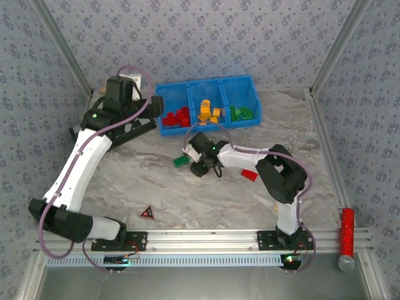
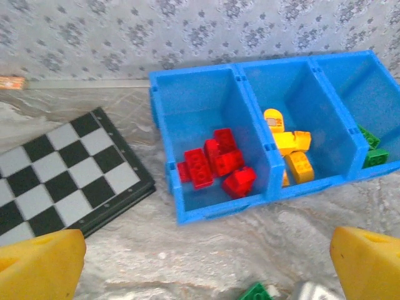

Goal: Sort the legos into containers by color
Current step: Pick up the lego from the center of the table, then place the lego in the container.

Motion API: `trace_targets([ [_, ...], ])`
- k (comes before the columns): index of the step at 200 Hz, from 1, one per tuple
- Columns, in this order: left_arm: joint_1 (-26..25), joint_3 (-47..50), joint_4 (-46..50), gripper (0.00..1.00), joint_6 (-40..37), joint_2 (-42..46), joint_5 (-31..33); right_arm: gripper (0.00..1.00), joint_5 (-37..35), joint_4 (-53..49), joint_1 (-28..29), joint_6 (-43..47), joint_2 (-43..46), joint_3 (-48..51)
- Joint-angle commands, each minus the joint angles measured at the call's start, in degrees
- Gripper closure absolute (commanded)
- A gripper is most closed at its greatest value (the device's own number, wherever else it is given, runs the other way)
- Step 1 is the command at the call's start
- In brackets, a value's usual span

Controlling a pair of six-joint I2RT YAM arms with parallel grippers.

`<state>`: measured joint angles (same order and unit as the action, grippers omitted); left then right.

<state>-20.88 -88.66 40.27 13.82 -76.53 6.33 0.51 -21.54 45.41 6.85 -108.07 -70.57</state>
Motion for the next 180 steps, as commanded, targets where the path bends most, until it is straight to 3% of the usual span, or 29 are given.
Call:
trace_targets([
  [1, 0.23, 1.15, -0.10, 0.00, -3.73, 4.23, 2.50, 0.70, -1.36, -4.00, -2.76, -1.10, 7.46, -0.25],
  [35, 0.07, 3.00, 2.52, 0.00, -4.73, 9.59, 0.43, 0.70, 0.36, -6.31, -7.62, -0.64, 12.04, -4.95],
  [66, -0.04, 5.35, 6.54, 0.02, -6.25, 13.27, -4.57, 0.69, 0.01, -8.61, -11.74, -0.23, 9.46, -15.10],
  [152, -1.17, 8.51, 12.98, 0.01, -4.82, 19.08, -8.04, 0.69, -2.90, -18.01, -16.88, 1.81, -16.89, -50.28],
  [180, -1.51, 8.77, 14.02, 0.00, -4.01, 19.92, -8.65, 0.69, -3.42, -18.76, -17.70, 2.64, -22.31, -55.02],
])
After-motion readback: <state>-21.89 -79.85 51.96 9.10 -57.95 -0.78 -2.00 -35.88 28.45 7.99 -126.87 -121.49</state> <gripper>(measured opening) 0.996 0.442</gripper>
